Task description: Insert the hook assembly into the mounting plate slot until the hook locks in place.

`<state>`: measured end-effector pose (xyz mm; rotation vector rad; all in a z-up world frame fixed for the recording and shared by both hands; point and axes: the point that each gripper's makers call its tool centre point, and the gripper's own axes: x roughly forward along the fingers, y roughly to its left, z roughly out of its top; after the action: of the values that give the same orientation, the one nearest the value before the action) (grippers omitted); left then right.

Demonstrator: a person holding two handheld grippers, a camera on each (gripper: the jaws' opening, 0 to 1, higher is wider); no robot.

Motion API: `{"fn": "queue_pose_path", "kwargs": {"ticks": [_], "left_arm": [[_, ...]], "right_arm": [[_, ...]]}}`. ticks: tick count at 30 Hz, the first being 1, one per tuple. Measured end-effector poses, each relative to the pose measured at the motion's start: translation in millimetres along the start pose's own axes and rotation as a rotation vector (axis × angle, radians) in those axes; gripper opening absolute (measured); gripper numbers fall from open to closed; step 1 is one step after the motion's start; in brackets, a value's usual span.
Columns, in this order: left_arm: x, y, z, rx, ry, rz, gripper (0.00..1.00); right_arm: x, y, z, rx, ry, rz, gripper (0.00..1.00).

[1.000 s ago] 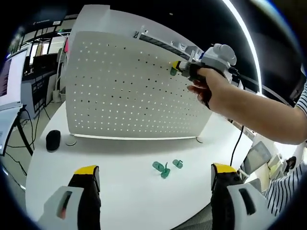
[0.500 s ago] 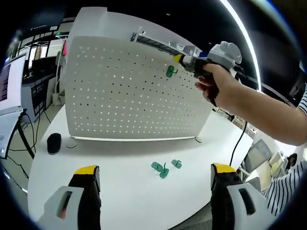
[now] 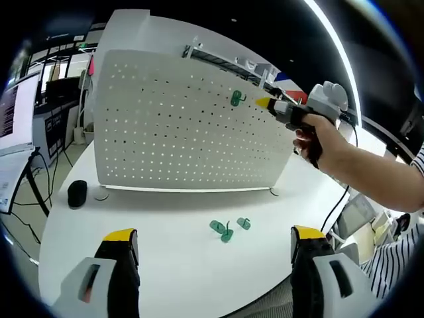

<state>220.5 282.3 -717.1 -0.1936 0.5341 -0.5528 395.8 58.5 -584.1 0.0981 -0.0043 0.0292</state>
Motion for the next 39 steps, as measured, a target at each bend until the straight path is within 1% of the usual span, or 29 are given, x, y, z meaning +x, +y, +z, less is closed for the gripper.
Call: {"fn": "queue_pose_path", "kwargs": {"ticks": [5,9,12,13,15,16,18,26,34,39], "left_arm": [[-2.6,-0.9,-3.3,0.004,0.01,0.001,0.97],[-3.0,-3.2,-3.9,0.006,0.015,-0.002,0.97],[-3.7,-4.7,-3.9,0.012,0.018,-0.003,0.97],[-4.0,-4.7,-4.4,0.014,0.02,-0.003,0.97],[-4.6,-3.9,-5.5,0.016,0.022,-0.002,0.97],[-4.9,-3.4,-6.5,0.014,0.024,0.001,0.97],[-5.1,-3.2,-7.3,0.011,0.025,0.002,0.97],[-4.4,-7.9,-7.9,0.011,0.021,-0.001,0.97],[-6.9,-10.9,-18.7,0.005,0.038,0.0,0.97],[-8.6,-11.4,-23.0,0.002,0.048,0.0,0.97]], "right_arm": [[-19.5,-5.2,-17.8,-0.035,0.041,0.005,0.28],[-32.5,-7.2,-29.2,-0.024,0.072,0.008,0.28],[-44.6,-2.4,-37.6,-0.047,0.086,0.031,0.28],[-45.6,-2.2,-39.7,-0.05,0.09,0.032,0.28],[-51.4,-2.2,-50.4,-0.053,0.114,0.042,0.28],[-55.2,-3.2,-58.0,-0.06,0.137,0.045,0.28],[-60.8,-5.1,-66.2,-0.063,0.155,0.048,0.28],[-82.3,-1.0,-90.6,-0.105,0.225,0.105,0.29],[-106.8,-0.9,-120.6,-0.134,0.311,0.157,0.3],[-120.2,-3.7,-138.6,-0.158,0.357,0.168,0.3]]}}
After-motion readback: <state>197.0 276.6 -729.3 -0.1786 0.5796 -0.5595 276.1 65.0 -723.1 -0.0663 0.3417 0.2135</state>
